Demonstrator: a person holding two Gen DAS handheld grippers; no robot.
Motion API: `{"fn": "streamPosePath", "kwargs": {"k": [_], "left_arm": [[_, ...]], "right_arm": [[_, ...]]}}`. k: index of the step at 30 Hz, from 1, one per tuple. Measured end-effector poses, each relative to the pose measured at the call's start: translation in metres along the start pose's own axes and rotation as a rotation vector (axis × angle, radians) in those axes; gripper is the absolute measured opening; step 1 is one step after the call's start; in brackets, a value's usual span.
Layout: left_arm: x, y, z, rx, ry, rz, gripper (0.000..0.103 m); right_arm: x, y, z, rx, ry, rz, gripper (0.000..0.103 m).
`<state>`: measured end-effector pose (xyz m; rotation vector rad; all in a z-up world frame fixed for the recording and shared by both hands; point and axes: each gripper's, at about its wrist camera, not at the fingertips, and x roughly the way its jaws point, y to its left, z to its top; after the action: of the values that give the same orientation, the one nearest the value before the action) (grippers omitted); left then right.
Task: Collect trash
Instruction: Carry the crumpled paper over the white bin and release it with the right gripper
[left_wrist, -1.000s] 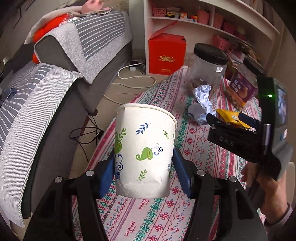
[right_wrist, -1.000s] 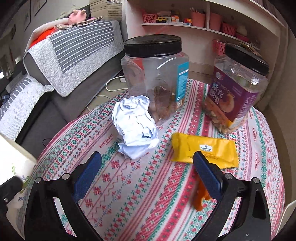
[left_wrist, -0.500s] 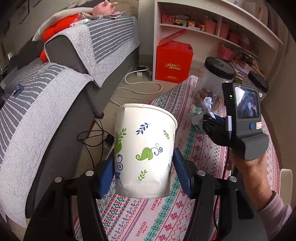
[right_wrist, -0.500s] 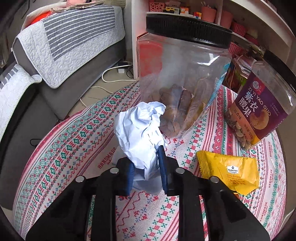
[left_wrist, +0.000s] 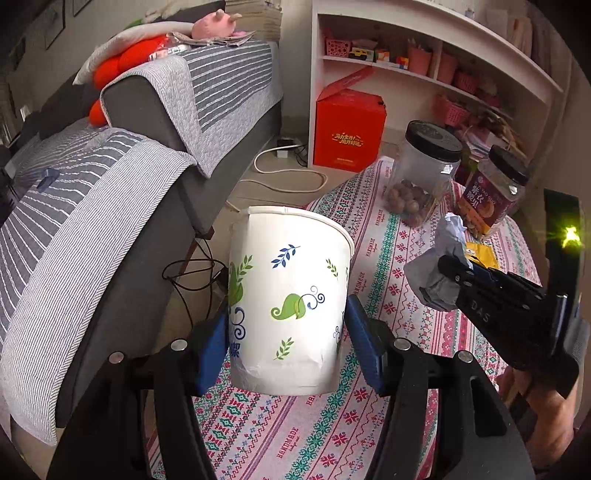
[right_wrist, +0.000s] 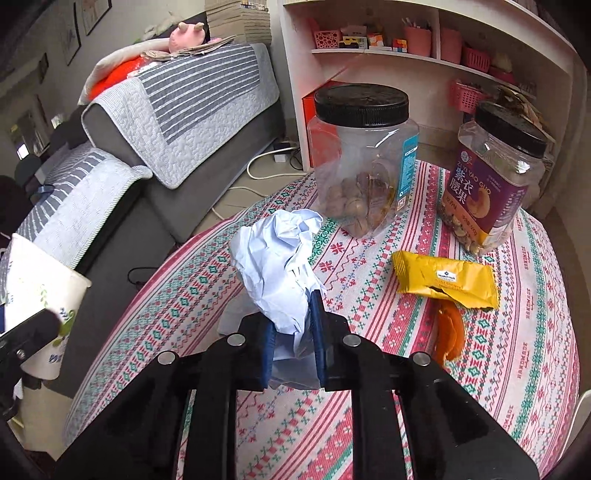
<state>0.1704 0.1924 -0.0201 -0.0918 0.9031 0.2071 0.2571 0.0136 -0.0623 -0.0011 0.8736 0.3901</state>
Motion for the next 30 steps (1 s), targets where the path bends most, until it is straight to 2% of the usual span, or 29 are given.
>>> {"fn": "streamPosePath", "kwargs": {"k": [16,30], "left_arm": [[-0.028,-0.040,-0.019,0.047,-0.038,-0.069,0.059],[-0.040,-0.119,-0.024,0.152,-0.073,-0.139,0.059]], "right_arm": [[-0.111,-0.038,-0.034,-0.033,-0.079,-0.053,0.017],[-0.152,-0.112,-0.066,0.021,-0.155,-0.188,0.017]]}}
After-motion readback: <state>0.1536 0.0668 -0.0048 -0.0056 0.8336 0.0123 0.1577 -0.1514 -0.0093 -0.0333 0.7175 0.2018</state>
